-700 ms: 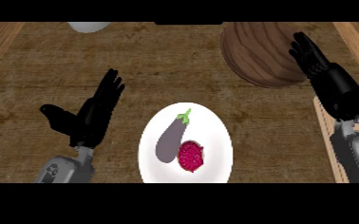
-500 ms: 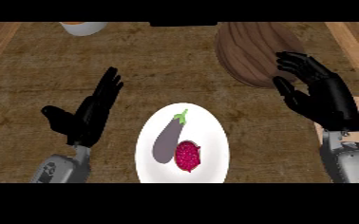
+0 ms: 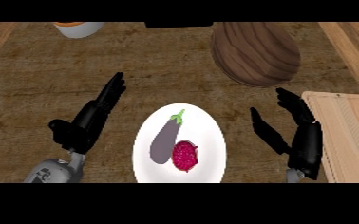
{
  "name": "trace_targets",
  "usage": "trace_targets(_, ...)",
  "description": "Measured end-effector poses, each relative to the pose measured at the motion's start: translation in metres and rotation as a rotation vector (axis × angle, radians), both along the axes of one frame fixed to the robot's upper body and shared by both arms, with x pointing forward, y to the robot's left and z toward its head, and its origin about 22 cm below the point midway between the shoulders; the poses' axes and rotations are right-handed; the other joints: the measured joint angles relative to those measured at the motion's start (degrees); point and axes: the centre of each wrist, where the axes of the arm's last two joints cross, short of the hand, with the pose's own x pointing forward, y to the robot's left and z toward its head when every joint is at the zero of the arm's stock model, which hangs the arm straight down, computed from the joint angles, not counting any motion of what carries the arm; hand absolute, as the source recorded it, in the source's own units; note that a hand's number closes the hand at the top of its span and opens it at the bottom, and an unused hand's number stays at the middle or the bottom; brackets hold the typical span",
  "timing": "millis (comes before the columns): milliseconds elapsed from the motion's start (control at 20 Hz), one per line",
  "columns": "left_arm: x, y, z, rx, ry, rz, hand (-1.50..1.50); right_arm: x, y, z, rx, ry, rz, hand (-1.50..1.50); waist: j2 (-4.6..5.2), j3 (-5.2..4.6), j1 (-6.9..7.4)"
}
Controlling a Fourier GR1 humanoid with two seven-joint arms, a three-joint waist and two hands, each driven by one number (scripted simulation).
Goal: Pick the cupcake from the plate and place it in the bowl
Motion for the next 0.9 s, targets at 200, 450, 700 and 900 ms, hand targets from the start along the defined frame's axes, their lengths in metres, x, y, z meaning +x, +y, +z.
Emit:
trace_targets(200, 0.003, -0.004, 0.005, 0.017, -0.018, -0.04, 0.0, -0.019, 0.035, -0.02, -0.132, 0.084, -0.028, -1.5, 0.48, -0.05, 1.21)
trace_targets(450, 0.002, -0.009, 0.004, 0.03, -0.021, -0.069, 0.0, -0.026, 0.055, -0.024, -0.289, 0.306, 0.009, -1.5, 0.73, -0.22, 2.2)
trace_targets(700, 0.002, -0.015, 0.006, 0.032, -0.027, -0.089, 0.0, -0.032, 0.077, -0.016, -0.348, 0.629, 0.109, -1.5, 0.82, -0.27, 3.18)
trace_targets(900, 0.005, -0.018, 0.011, 0.031, -0.036, -0.098, 0.0, -0.031, 0.097, 0.006, -0.345, 0.785, 0.215, -1.5, 0.98, -0.09, 3.99)
